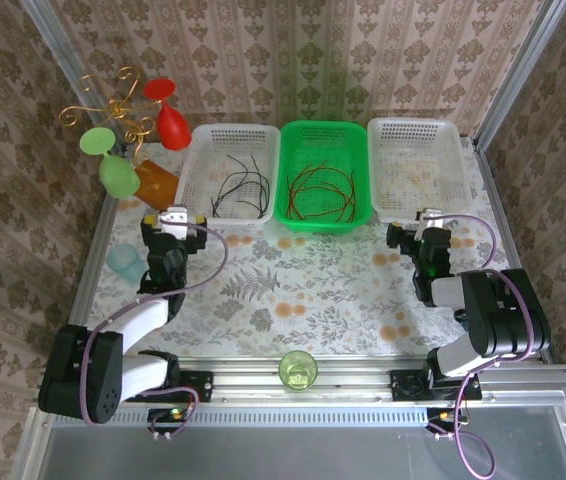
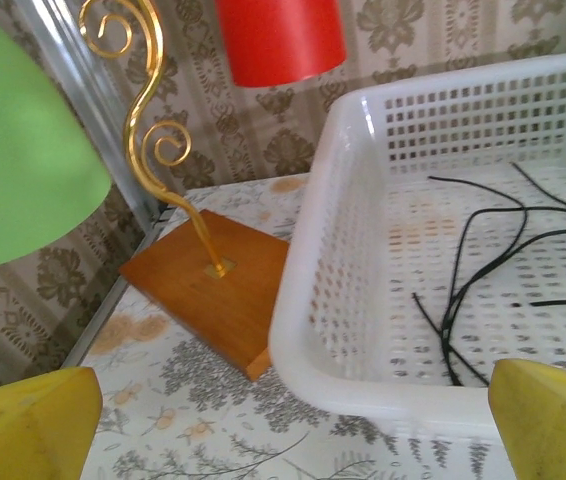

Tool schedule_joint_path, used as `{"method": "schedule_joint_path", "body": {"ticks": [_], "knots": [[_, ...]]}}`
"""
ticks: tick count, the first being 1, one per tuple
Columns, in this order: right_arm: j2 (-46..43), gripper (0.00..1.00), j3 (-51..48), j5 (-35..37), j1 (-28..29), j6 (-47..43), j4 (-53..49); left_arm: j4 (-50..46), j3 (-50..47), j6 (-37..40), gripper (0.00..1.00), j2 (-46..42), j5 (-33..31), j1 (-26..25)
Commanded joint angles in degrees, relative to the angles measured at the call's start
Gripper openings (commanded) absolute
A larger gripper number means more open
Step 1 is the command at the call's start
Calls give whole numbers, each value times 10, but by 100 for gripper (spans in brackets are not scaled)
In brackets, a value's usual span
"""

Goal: Untangle the cables

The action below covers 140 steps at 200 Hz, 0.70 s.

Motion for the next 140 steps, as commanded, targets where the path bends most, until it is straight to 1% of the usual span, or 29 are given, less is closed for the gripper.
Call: {"method": "schedule_joint_path", "body": {"ticks": [1, 17, 37, 53, 86, 100, 109, 121, 140], "knots": [[7, 100, 13, 4, 5, -14, 17, 16, -10, 9, 100, 27, 28, 27], [9, 100, 21, 2, 6, -16, 2, 62, -19, 13, 100, 68, 36, 41], [9, 100, 21, 4, 8, -17, 3, 162, -40, 27, 100, 128, 63, 51], [9, 100, 22, 5, 9, -18, 0, 210, -46, 23, 100, 171, 68, 55], [9, 100, 25, 8, 13, -22, -4, 305, -62, 28, 100, 241, 98, 62], [9, 100, 24, 10, 13, -22, -4, 274, -56, 27, 100, 231, 99, 61], [10, 100, 24, 10, 13, -22, -4, 275, -53, 29, 100, 233, 101, 62], [10, 100, 25, 10, 14, -22, -4, 269, -50, 25, 100, 233, 88, 62], [11, 100, 27, 10, 14, -22, -6, 231, -32, 16, 100, 229, 71, 63]]}}
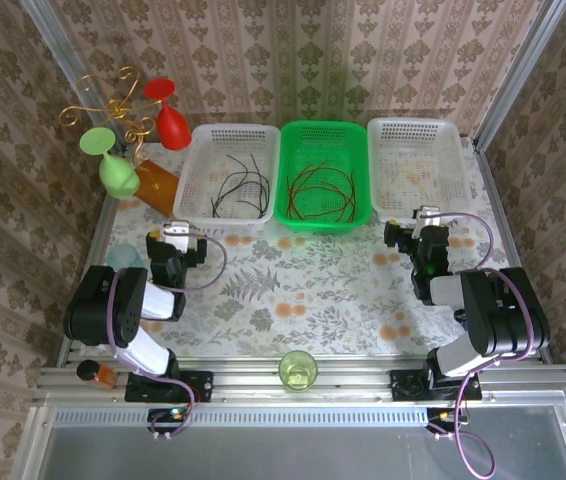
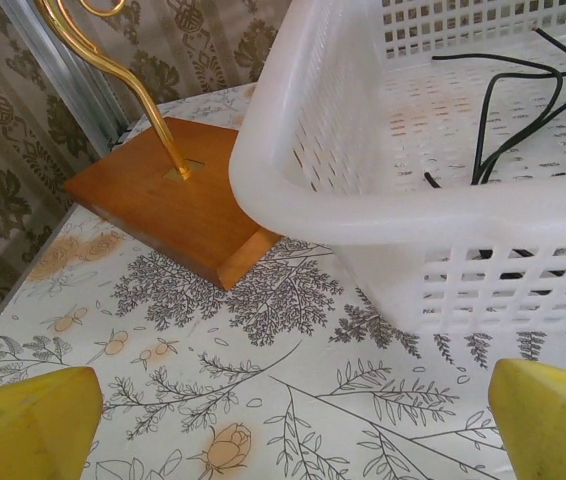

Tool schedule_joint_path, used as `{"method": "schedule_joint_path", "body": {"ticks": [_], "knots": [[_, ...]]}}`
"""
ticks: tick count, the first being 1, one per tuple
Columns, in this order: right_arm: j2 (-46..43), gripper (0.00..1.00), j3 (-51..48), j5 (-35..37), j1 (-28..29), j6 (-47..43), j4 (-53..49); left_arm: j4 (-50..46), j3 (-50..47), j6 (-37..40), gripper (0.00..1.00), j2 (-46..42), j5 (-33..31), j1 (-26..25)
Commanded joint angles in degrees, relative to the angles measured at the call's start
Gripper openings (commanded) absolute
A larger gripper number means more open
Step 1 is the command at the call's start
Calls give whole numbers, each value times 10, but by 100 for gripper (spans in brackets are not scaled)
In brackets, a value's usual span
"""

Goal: Untangle the cables

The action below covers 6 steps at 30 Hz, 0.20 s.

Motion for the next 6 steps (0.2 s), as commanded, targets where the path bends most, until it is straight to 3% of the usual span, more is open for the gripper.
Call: {"method": "schedule_joint_path", "body": {"ticks": [1, 6], "knots": [[7, 100, 18, 10, 3, -10, -4, -7, 21, -2, 100, -5, -10, 5], [6, 100, 17, 12, 5, -13, -4, -56, 44, -14, 100, -10, -10, 16]]}}
